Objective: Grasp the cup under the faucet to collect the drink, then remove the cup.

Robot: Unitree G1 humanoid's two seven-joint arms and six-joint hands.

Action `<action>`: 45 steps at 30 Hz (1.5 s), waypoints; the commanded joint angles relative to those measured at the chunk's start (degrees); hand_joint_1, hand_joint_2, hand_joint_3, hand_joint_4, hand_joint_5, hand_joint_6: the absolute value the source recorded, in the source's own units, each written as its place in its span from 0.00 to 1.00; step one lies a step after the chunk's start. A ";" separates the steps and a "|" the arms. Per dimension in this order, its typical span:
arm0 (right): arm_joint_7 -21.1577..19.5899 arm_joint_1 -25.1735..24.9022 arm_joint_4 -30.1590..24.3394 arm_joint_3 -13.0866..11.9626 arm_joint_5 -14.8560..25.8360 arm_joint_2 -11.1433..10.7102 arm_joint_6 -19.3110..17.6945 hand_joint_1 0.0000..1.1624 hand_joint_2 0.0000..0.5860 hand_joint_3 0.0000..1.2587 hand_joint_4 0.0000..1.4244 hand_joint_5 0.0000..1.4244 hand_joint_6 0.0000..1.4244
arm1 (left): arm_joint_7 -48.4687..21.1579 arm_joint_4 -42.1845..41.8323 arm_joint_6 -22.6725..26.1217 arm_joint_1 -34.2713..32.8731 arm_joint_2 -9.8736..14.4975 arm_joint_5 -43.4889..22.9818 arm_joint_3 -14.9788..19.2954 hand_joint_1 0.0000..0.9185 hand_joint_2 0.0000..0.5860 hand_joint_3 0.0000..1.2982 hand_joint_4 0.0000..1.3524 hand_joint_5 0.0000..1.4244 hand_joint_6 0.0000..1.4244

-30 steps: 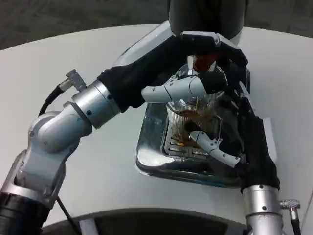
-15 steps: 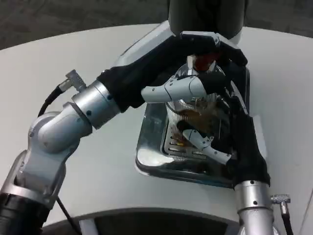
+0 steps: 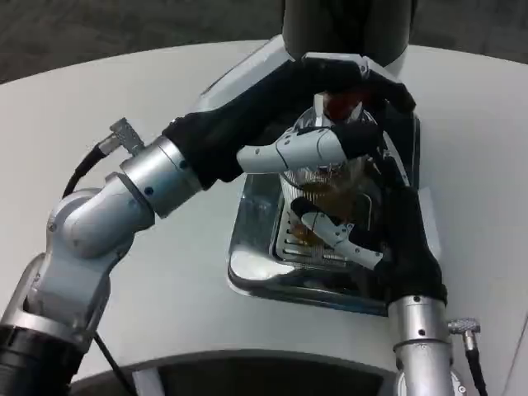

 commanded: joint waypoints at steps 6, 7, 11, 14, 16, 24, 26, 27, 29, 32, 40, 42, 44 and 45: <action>-0.24 -1.18 2.37 0.08 0.17 0.14 -1.32 0.74 0.29 0.07 0.12 0.17 0.16 | -1.05 2.71 0.50 1.67 1.27 2.65 -1.07 0.00 0.11 0.39 0.25 0.28 0.16; -0.23 -1.26 2.43 0.15 0.11 0.15 -1.39 0.74 0.29 0.07 0.13 0.18 0.17 | -1.01 2.84 0.45 1.61 1.25 2.68 -1.08 0.00 0.11 0.39 0.25 0.28 0.16; -0.19 -1.67 2.87 0.36 0.07 0.30 -1.53 0.74 0.29 0.09 0.17 0.22 0.18 | -0.88 3.20 0.30 1.49 1.27 2.72 -1.04 0.00 0.11 0.39 0.26 0.28 0.16; -0.04 -2.11 3.45 0.43 0.16 0.35 -1.51 0.74 0.29 0.10 0.19 0.23 0.19 | -0.86 3.29 0.26 1.50 1.38 2.73 -0.96 0.00 0.11 0.39 0.26 0.28 0.16; -0.02 -2.43 3.89 0.46 0.15 0.34 -1.53 0.74 0.29 0.10 0.21 0.25 0.20 | -0.85 3.32 0.27 1.52 1.43 2.74 -0.93 0.00 0.11 0.39 0.26 0.28 0.16; -0.88 -3.03 4.68 0.55 -0.37 0.11 -1.39 0.78 0.27 0.18 0.30 0.35 0.29 | -0.83 2.84 0.57 2.04 1.52 2.52 -0.74 0.00 0.11 0.39 0.26 0.28 0.15; -1.27 -3.02 4.62 0.56 -0.63 -0.01 -1.27 0.79 0.26 0.21 0.33 0.38 0.32 | -0.85 2.72 0.83 2.22 1.48 2.21 -0.59 0.00 0.11 0.39 0.26 0.28 0.15; -1.42 -3.00 4.58 0.55 -0.73 -0.03 -1.22 0.80 0.26 0.22 0.35 0.39 0.34 | -0.88 2.70 1.02 2.35 1.43 1.94 -0.47 0.00 0.11 0.39 0.26 0.28 0.15; -1.65 -2.97 4.53 0.53 -0.85 -0.12 -1.09 0.81 0.26 0.25 0.37 0.42 0.36 | -0.91 2.66 1.32 2.55 1.36 1.55 -0.30 0.00 0.11 0.39 0.26 0.28 0.15; -2.18 -2.91 4.50 0.43 -1.19 -0.22 -0.97 0.82 0.25 0.29 0.39 0.45 0.39 | -1.04 2.73 2.01 2.85 1.16 0.69 0.01 0.00 0.11 0.38 0.25 0.27 0.15; -3.51 -2.62 4.19 0.19 -1.95 -0.53 -0.81 0.85 0.25 0.39 0.46 0.52 0.45 | -1.24 2.92 3.17 3.25 1.05 -1.03 0.52 0.00 0.11 0.37 0.24 0.26 0.14; -3.93 -2.46 3.76 0.11 -2.33 -0.71 -0.70 0.86 0.25 0.41 0.47 0.54 0.48 | -1.33 3.01 4.15 3.62 0.81 -2.53 1.05 0.00 0.11 0.36 0.24 0.25 0.13; -4.25 -2.31 3.28 0.09 -2.74 -0.96 -0.57 0.86 0.26 0.43 0.48 0.56 0.50 | -1.40 3.02 4.90 3.91 0.62 -3.65 1.48 0.00 0.10 0.36 0.23 0.25 0.13; -4.35 -2.26 3.14 0.11 -2.85 -1.06 -0.53 0.86 0.26 0.44 0.49 0.56 0.51 | -1.49 2.99 5.37 4.10 0.47 -4.37 1.72 0.00 0.10 0.34 0.22 0.24 0.12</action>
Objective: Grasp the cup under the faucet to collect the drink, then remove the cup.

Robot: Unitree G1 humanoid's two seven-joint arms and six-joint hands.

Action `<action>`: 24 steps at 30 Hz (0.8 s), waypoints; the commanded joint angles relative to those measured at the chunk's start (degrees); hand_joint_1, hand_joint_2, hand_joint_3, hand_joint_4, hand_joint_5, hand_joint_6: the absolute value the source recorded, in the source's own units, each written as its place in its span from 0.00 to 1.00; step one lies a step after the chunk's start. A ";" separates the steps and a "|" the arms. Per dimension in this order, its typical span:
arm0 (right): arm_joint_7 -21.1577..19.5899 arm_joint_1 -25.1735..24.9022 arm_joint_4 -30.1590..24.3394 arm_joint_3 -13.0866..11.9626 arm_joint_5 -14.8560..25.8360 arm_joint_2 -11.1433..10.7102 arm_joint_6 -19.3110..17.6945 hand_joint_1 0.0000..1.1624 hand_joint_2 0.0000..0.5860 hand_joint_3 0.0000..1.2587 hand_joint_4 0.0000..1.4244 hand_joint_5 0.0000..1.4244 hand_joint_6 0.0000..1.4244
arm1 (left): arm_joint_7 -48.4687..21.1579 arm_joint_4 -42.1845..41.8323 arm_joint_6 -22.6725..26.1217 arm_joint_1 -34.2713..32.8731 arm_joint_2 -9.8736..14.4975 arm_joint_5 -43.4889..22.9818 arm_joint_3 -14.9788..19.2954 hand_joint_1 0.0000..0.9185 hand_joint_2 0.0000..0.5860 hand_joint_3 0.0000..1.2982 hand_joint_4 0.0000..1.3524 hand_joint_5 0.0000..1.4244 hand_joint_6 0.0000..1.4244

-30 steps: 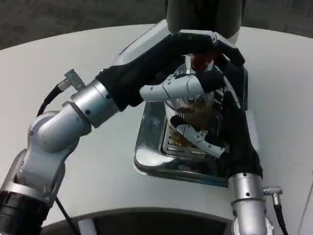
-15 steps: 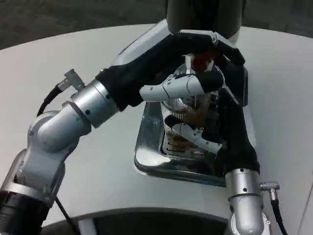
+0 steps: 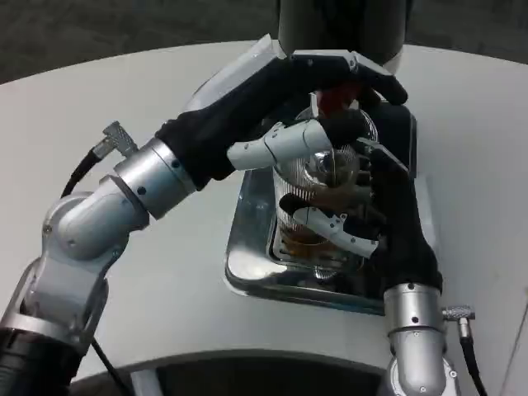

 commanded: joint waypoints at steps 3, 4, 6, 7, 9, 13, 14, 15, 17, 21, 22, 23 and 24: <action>-1.19 1.63 -1.63 -0.03 -1.14 -0.88 0.95 0.87 0.26 0.47 0.51 0.60 0.55 | -1.79 1.48 5.53 4.18 0.02 -2.71 1.81 0.00 0.10 0.30 0.18 0.21 0.11; -1.28 1.73 -1.86 0.01 -1.29 -0.99 1.06 0.87 0.26 0.48 0.51 0.61 0.56 | -1.95 1.34 6.07 4.33 -0.19 -3.33 2.05 0.00 0.11 0.29 0.16 0.20 0.10; -1.42 2.04 -2.77 0.18 -1.91 -1.34 1.26 0.87 0.26 0.49 0.52 0.62 0.57 | -2.47 1.08 8.07 4.80 -1.07 -5.77 2.89 0.00 0.11 0.23 0.12 0.16 0.08; -1.46 2.18 -3.20 0.26 -2.19 -1.49 1.37 0.87 0.25 0.50 0.52 0.63 0.58 | -2.78 0.98 9.27 4.98 -1.54 -7.24 3.33 0.00 0.11 0.20 0.08 0.14 0.07; -1.44 2.43 -4.20 0.47 -2.75 -1.78 1.61 0.87 0.24 0.50 0.53 0.63 0.58 | -3.34 0.66 11.15 5.18 -2.12 -9.18 3.94 0.00 0.10 0.16 0.04 0.11 0.05; -1.29 2.83 -5.73 0.83 -3.65 -2.09 2.12 0.88 0.23 0.52 0.54 0.65 0.61 | -4.13 0.02 13.86 5.44 -3.08 -11.55 5.00 0.00 0.10 0.11 0.00 0.08 0.02; -1.25 2.97 -6.14 0.92 -3.80 -2.15 2.22 0.88 0.23 0.53 0.54 0.65 0.61 | -4.22 -0.12 14.33 5.49 -3.22 -11.88 5.16 0.00 0.10 0.11 0.00 0.08 0.02; -1.21 3.12 -6.56 0.97 -3.96 -2.19 2.32 0.88 0.23 0.53 0.54 0.66 0.62 | -4.33 -0.28 14.92 5.57 -3.42 -12.31 5.36 0.00 0.10 0.11 0.00 0.07 0.02; -1.14 3.45 -7.38 1.05 -4.30 -2.26 2.52 0.88 0.23 0.53 0.54 0.66 0.63 | -4.54 -0.50 16.03 5.80 -3.88 -13.37 5.84 0.00 0.10 0.10 0.00 0.07 0.02; -1.03 4.43 -9.55 1.34 -5.19 -2.59 3.18 0.88 0.20 0.55 0.56 0.69 0.67 | -4.93 -1.30 18.04 6.22 -4.94 -15.38 6.93 0.00 0.10 0.10 0.00 0.06 0.01; -0.98 4.73 -10.17 1.39 -5.37 -2.68 3.35 0.88 0.20 0.56 0.56 0.70 0.69 | -5.06 -1.66 18.65 6.29 -5.24 -15.99 7.25 0.00 0.10 0.10 0.00 0.06 0.01; -0.93 4.95 -10.62 1.43 -5.48 -2.74 3.52 0.88 0.19 0.57 0.57 0.70 0.69 | -5.18 -2.16 19.38 6.31 -5.52 -16.72 7.59 0.00 0.10 0.10 0.00 0.06 0.01; -0.85 5.24 -11.22 1.48 -5.59 -2.84 3.65 0.88 0.19 0.57 0.57 0.71 0.70 | -5.26 -2.54 19.93 6.32 -5.68 -17.20 7.82 0.00 0.10 0.10 0.00 0.06 0.01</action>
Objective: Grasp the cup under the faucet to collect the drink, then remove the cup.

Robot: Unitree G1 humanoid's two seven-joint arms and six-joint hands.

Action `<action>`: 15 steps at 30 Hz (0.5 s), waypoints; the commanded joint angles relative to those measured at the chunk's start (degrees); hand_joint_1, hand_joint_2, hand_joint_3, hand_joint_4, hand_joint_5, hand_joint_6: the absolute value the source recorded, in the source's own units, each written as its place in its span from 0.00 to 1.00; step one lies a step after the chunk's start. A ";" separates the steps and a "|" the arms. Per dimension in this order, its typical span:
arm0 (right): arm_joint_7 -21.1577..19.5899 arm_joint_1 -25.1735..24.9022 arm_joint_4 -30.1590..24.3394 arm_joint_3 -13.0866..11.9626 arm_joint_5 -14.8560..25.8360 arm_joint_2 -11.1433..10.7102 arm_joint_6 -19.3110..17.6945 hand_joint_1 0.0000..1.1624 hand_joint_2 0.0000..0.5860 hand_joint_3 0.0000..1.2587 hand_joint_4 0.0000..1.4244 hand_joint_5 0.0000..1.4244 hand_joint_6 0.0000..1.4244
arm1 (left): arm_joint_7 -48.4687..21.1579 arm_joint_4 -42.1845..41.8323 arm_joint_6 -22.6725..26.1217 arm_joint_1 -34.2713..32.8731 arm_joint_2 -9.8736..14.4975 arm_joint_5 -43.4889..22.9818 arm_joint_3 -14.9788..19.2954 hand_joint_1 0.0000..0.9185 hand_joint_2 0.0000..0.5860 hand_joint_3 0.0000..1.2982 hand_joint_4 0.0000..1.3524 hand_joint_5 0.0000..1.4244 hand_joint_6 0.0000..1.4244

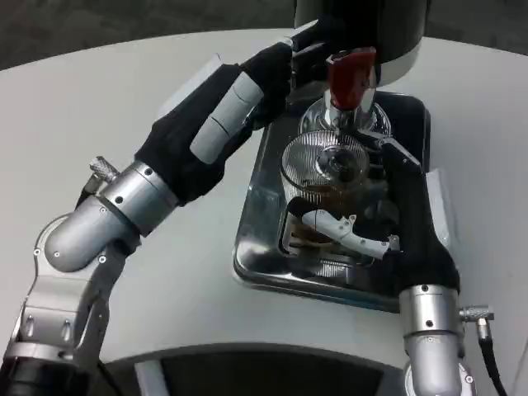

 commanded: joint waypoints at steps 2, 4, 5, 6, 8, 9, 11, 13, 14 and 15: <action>0.28 2.13 -3.93 0.47 -0.76 -0.49 0.48 0.89 0.18 0.58 0.58 0.72 0.71 | -0.83 -1.72 4.98 1.99 -0.87 -2.67 1.69 0.00 0.10 0.10 0.00 0.06 0.01; 0.51 2.91 -5.49 0.49 -0.91 -0.62 0.73 0.89 0.18 0.58 0.58 0.72 0.71 | -1.07 -2.70 6.29 2.09 -1.03 -3.51 2.32 0.00 0.10 0.10 0.00 0.06 0.01; 0.60 3.22 -6.11 0.50 -0.97 -0.66 0.87 0.89 0.17 0.58 0.58 0.73 0.72 | -1.12 -3.48 7.06 2.37 -0.95 -4.10 2.74 0.00 0.10 0.11 0.00 0.06 0.01; 0.78 3.79 -7.30 0.47 -0.97 -0.73 1.03 0.89 0.17 0.59 0.59 0.73 0.73 | -1.16 -4.07 7.64 2.59 -0.89 -4.46 3.03 0.00 0.10 0.11 0.00 0.06 0.01; 1.16 4.75 -9.37 0.40 -0.95 -0.81 1.35 0.89 0.16 0.59 0.59 0.73 0.73 | -1.33 -5.56 8.80 3.29 -0.56 -5.03 3.63 0.00 0.10 0.13 0.00 0.07 0.01; 1.42 5.21 -10.42 0.35 -0.89 -0.81 1.53 0.88 0.16 0.60 0.59 0.74 0.73 | -1.42 -6.14 9.27 3.56 -0.45 -5.16 3.84 0.00 0.10 0.13 0.00 0.07 0.02; 1.94 5.91 -12.18 0.31 -0.86 -0.85 1.96 0.88 0.16 0.60 0.59 0.74 0.74 | -1.45 -7.84 10.32 4.53 -0.14 -5.52 4.41 0.00 0.10 0.14 0.00 0.08 0.02; 2.50 6.58 -13.73 0.28 -0.71 -0.85 2.34 0.88 0.16 0.60 0.59 0.74 0.74 | -1.40 -9.37 11.19 5.48 0.12 -5.87 4.90 0.00 0.10 0.16 0.00 0.08 0.03; 2.73 6.81 -14.26 0.27 -0.65 -0.83 2.52 0.88 0.16 0.60 0.59 0.74 0.74 | -1.32 -10.32 11.62 6.19 0.28 -6.13 5.18 0.00 0.10 0.17 0.01 0.09 0.03; 2.92 7.09 -14.84 0.28 -0.64 -0.83 2.68 0.88 0.16 0.60 0.59 0.74 0.74 | -1.25 -10.99 11.93 6.67 0.36 -6.28 5.37 0.00 0.10 0.17 0.01 0.09 0.03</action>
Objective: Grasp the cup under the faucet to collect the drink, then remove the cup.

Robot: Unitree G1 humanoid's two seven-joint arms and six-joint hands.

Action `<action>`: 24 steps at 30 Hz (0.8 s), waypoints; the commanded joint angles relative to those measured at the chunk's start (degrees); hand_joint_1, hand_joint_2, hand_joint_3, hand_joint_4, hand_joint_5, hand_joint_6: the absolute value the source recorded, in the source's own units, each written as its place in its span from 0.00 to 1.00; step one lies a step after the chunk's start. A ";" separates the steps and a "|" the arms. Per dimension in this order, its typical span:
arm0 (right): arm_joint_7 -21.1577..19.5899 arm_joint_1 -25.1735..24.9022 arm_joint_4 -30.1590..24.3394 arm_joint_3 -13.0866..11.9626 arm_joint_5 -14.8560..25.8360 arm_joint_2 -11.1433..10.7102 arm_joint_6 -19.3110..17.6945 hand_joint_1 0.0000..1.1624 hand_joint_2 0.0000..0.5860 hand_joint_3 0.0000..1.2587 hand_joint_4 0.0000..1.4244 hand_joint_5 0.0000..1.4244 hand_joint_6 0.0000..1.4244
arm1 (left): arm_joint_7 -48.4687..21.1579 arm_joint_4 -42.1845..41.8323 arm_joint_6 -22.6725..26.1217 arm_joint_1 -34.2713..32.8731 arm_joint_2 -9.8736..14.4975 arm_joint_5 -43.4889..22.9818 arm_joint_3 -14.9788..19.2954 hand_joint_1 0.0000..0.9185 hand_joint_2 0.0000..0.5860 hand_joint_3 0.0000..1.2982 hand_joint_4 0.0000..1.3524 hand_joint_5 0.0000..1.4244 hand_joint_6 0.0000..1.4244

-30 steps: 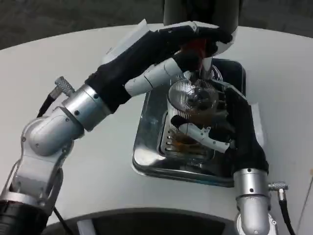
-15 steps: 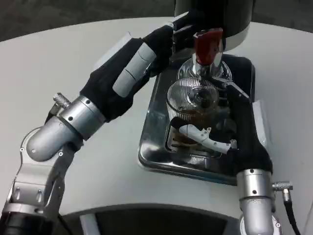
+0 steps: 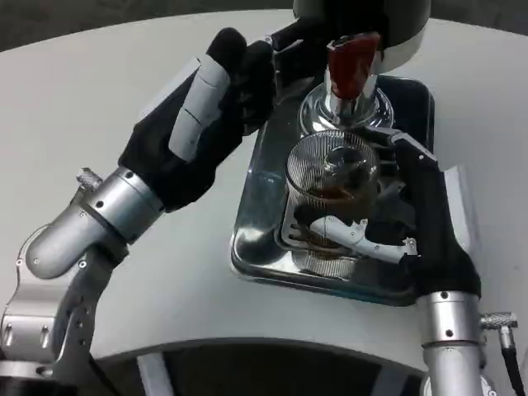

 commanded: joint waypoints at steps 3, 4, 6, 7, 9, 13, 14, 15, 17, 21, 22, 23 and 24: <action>1.23 2.24 -4.87 0.14 0.37 0.32 0.43 0.88 0.16 0.60 0.59 0.74 0.74 | 0.00 -5.91 2.51 5.03 1.06 -1.05 2.01 0.00 0.10 0.18 0.02 0.09 0.04; 1.40 2.55 -5.23 0.12 0.35 0.29 0.59 0.88 0.16 0.60 0.59 0.74 0.74 | 0.07 -6.74 2.72 5.62 1.13 -1.11 2.30 0.00 0.10 0.19 0.02 0.09 0.04; 1.58 3.01 -5.71 0.09 0.33 0.29 0.82 0.88 0.16 0.60 0.59 0.74 0.74 | 0.18 -8.05 3.08 6.47 1.16 -1.19 2.77 0.00 0.10 0.19 0.02 0.10 0.04; 1.65 3.29 -5.99 0.07 0.33 0.32 0.90 0.88 0.16 0.60 0.59 0.74 0.74 | 0.25 -8.75 3.27 6.87 1.21 -1.23 3.04 0.00 0.10 0.19 0.02 0.10 0.04; 1.75 3.71 -6.47 0.04 0.29 0.38 1.01 0.88 0.16 0.60 0.59 0.74 0.74 | 0.36 -10.13 3.75 7.60 1.41 -1.43 3.61 0.00 0.10 0.20 0.03 0.10 0.04; 2.25 4.69 -8.09 0.02 0.38 0.37 1.23 0.88 0.16 0.60 0.59 0.74 0.74 | 0.71 -13.42 4.46 9.51 2.23 -1.53 5.31 0.00 0.10 0.21 0.04 0.10 0.05; 2.41 4.94 -8.59 0.03 0.42 0.36 1.32 0.88 0.16 0.60 0.59 0.74 0.74 | 0.77 -14.56 4.49 10.24 2.66 -1.44 5.85 0.00 0.10 0.21 0.04 0.10 0.05; 2.60 5.23 -9.19 0.05 0.45 0.37 1.43 0.88 0.16 0.60 0.59 0.74 0.74 | 0.82 -15.34 4.57 10.74 2.95 -1.40 6.19 0.00 0.10 0.21 0.04 0.10 0.05; 2.99 5.68 -10.19 0.10 0.42 0.40 1.68 0.88 0.16 0.60 0.59 0.74 0.75 | 0.90 -16.88 4.77 11.97 3.59 -1.50 6.86 0.00 0.10 0.21 0.04 0.10 0.05; 3.64 6.53 -11.90 0.10 0.52 0.55 2.12 0.88 0.16 0.60 0.59 0.74 0.75 | 0.88 -18.45 5.02 13.92 4.26 -1.82 8.00 0.00 0.10 0.22 0.05 0.11 0.05; 3.83 6.82 -12.38 0.07 0.54 0.57 2.22 0.88 0.16 0.60 0.59 0.74 0.76 | 0.86 -18.70 4.97 14.45 4.46 -1.89 8.32 0.00 0.10 0.22 0.05 0.11 0.05; 3.97 7.03 -12.71 0.04 0.55 0.61 2.31 0.88 0.16 0.60 0.59 0.74 0.76 | 0.81 -19.01 4.69 15.37 4.83 -1.88 8.90 0.00 0.10 0.23 0.06 0.11 0.05; 4.30 7.57 -13.54 -0.02 0.70 0.59 2.43 0.88 0.16 0.60 0.59 0.74 0.76 | 0.79 -19.23 4.49 16.01 5.10 -1.87 9.28 0.00 0.10 0.23 0.06 0.11 0.05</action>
